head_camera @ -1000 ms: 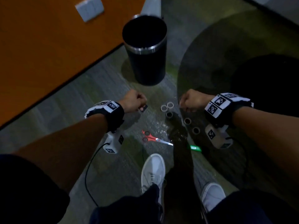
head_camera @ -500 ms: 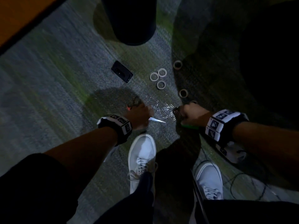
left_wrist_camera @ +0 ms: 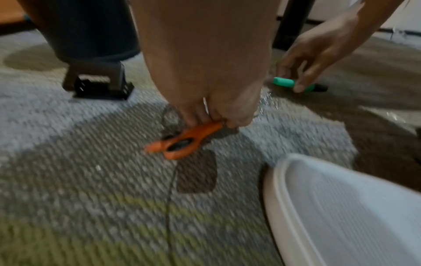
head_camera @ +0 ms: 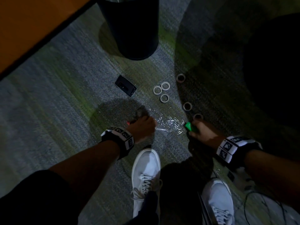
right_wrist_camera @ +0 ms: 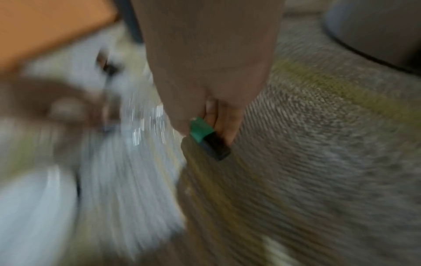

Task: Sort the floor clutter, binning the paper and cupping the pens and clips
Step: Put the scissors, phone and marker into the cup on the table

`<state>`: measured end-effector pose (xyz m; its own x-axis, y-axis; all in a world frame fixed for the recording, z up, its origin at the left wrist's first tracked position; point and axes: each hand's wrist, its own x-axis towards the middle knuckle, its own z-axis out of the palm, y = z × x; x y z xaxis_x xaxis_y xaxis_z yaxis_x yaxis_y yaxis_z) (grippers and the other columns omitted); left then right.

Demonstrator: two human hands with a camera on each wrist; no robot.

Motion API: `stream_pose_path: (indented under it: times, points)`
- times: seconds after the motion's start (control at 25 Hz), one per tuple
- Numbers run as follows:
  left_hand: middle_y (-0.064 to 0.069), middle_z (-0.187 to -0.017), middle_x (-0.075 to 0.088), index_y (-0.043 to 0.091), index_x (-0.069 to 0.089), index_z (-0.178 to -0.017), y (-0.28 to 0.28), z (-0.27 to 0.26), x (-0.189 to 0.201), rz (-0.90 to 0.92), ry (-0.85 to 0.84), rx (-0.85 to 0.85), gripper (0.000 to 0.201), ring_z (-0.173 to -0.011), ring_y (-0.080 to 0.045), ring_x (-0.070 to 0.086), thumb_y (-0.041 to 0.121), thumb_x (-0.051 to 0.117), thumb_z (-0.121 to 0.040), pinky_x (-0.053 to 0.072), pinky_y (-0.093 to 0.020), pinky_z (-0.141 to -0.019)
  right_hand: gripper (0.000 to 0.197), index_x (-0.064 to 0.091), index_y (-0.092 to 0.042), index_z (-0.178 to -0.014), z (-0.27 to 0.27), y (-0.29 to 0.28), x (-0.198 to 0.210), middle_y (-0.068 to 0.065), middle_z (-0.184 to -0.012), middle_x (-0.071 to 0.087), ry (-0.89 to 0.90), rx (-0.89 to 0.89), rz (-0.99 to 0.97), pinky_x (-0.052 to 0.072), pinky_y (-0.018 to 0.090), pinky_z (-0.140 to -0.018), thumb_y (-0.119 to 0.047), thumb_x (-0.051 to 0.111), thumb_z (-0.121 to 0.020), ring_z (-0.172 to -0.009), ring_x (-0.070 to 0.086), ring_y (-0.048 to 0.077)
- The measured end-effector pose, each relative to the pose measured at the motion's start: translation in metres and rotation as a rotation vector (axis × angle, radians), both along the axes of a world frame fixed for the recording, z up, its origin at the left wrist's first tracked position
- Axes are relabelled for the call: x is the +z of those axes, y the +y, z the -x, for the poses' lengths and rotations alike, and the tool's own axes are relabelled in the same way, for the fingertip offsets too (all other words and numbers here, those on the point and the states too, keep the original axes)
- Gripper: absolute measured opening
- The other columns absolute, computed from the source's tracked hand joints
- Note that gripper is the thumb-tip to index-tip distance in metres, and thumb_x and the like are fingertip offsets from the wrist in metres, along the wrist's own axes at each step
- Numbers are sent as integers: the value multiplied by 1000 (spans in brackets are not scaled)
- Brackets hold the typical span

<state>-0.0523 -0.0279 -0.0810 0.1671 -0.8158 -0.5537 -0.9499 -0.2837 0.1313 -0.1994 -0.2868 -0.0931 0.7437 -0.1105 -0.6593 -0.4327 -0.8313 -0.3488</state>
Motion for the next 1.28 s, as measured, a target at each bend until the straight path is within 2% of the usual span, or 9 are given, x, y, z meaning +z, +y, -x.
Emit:
stream_pose_path:
  times: [0.12, 0.2, 0.28, 0.48, 0.76, 0.84, 1.04, 1.16, 1.28]
  points:
    - [-14, -104, 59, 2, 60, -113, -8, -26, 14, 46, 229, 204, 29, -99, -35, 58, 8, 48, -88, 46, -43, -84, 31, 58, 1, -116, -31, 8, 10, 12, -96, 56, -167, -234, -82, 35, 29, -77, -18, 64, -92, -91, 54, 23]
    - [-10, -86, 55, 2, 56, -108, -11, -49, 28, 102, 339, 476, 20, -82, -39, 64, 11, 41, -98, 54, -45, -67, 30, 55, 0, -120, -54, 9, 10, 10, -92, 53, -199, -323, -164, 33, 25, -75, -15, 59, -95, -86, 50, 21]
    - [-4, -77, 48, 7, 55, -106, -9, -82, 37, 164, 208, 616, 18, -72, -38, 62, 21, 45, -101, 49, -39, -57, 25, 51, -7, -117, -73, 10, 6, 11, -90, 54, -190, -410, -296, 41, 33, -74, -19, 55, -95, -82, 53, 23]
    - [-23, -130, 40, 6, 45, -125, -14, -152, 33, -39, -123, 528, 35, -89, -46, 59, 17, 56, -94, 46, -47, -69, 10, 46, -19, -104, -98, 18, 3, 10, -76, 59, -194, -522, -441, 55, 43, -63, -19, 53, -96, -63, 59, 25]
    - [-21, -125, 47, 3, 52, -125, -20, -156, 9, -274, -225, 423, 28, -103, -43, 56, 9, 51, -97, 49, -49, -85, 12, 50, -26, -89, -105, 17, 8, 4, -87, 70, -268, -642, -480, 50, 30, -67, -34, 58, -95, -77, 65, 18]
    - [-23, -115, 53, 1, 50, -124, -22, -153, 24, -239, -217, 472, 28, -97, -40, 58, 10, 46, -99, 48, -46, -79, 11, 50, -26, -91, -115, 13, 21, 2, -89, 70, -289, -692, -513, 48, 27, -66, -33, 57, -97, -78, 65, 16]
    - [-14, -107, 63, 9, 59, -105, -21, -165, 137, 66, 56, 657, 42, -94, -33, 62, 40, 75, -81, 52, -43, -80, 39, 61, -13, -115, -157, -2, 113, 3, -96, 68, -361, -786, -585, 55, 32, -76, -38, 70, -87, -85, 67, 19]
    - [0, -84, 68, 21, 66, -83, -38, -165, 254, 214, 263, 727, 20, -80, -18, 64, 39, 74, -82, 47, -29, -67, 22, 64, -5, -103, -175, -5, 219, 10, -83, 65, -466, -761, -598, 51, 23, -49, -18, 72, -87, -60, 61, 11]
    - [3, -80, 69, 21, 66, -76, -63, -158, 377, 455, 314, 713, 20, -75, -10, 64, 37, 73, -85, 46, -29, -64, 19, 62, -4, -102, -177, -4, 337, 4, -69, 60, -549, -680, -610, 46, 20, -40, -10, 72, -87, -41, 54, -1]
